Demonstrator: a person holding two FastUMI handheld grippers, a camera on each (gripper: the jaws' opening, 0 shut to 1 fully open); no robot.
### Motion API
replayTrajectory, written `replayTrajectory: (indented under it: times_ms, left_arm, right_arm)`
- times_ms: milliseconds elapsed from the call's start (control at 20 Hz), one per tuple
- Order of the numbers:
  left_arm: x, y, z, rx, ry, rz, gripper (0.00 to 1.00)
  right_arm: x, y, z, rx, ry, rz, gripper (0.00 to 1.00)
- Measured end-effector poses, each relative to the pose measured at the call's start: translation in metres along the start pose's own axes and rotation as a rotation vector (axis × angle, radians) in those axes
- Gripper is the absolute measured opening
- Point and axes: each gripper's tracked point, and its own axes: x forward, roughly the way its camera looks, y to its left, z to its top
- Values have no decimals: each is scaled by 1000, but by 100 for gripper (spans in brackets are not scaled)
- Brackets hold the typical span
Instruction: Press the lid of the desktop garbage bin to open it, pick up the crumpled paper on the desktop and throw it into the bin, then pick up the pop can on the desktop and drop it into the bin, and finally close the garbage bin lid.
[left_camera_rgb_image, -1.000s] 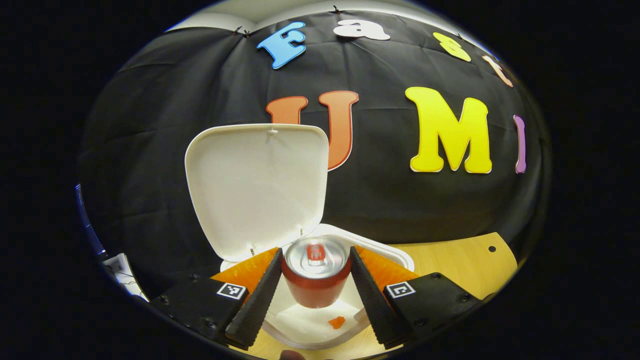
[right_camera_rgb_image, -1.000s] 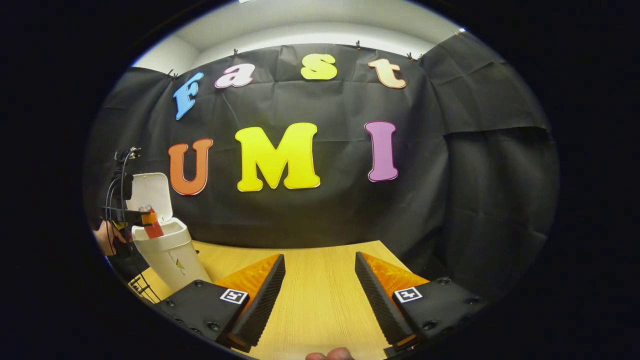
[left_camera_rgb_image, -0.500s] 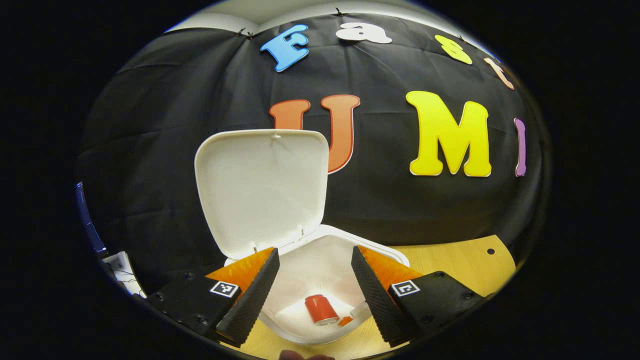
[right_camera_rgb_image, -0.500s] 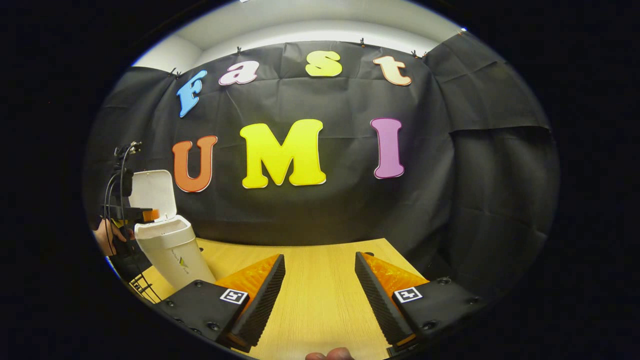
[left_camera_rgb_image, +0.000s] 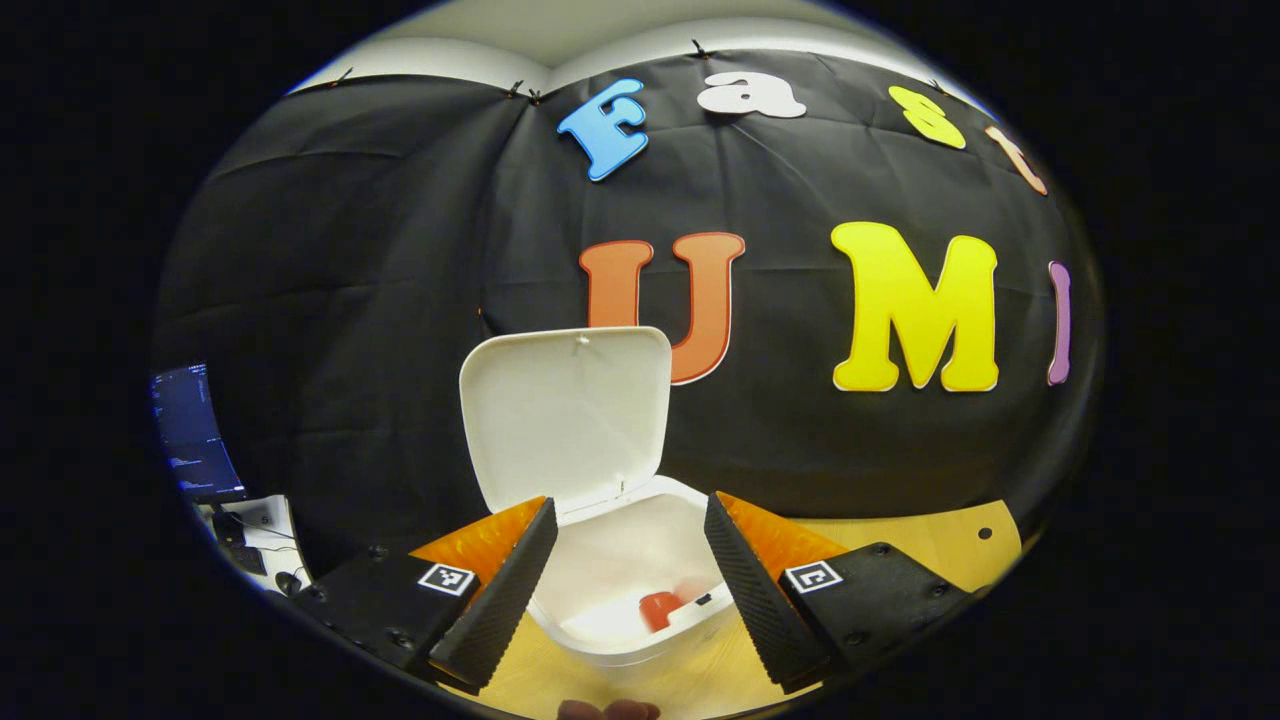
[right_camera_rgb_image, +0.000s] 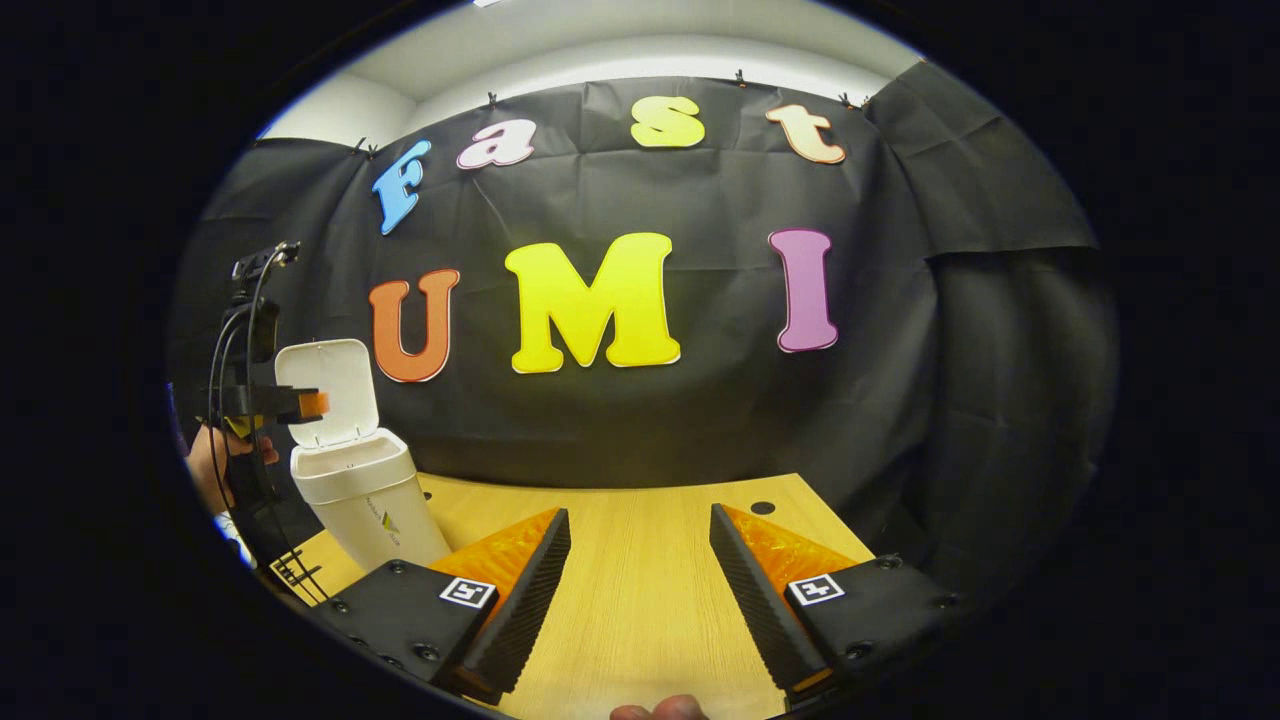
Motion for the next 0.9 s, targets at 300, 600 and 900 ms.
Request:
replayTrajectory:
  times_ms: [300,600,900]
  left_arm:
    - [13,-9,57,-6,-69,72,96]
    - [44,27,98,-80,-89,249,96]
    - [87,55,136,-103,-99,380,96]
  right_arm:
    - [10,-4,23,-5,-29,42,90]
    - [18,-11,38,-12,-42,75,90]
    - [34,-16,53,-2,-54,74,90]
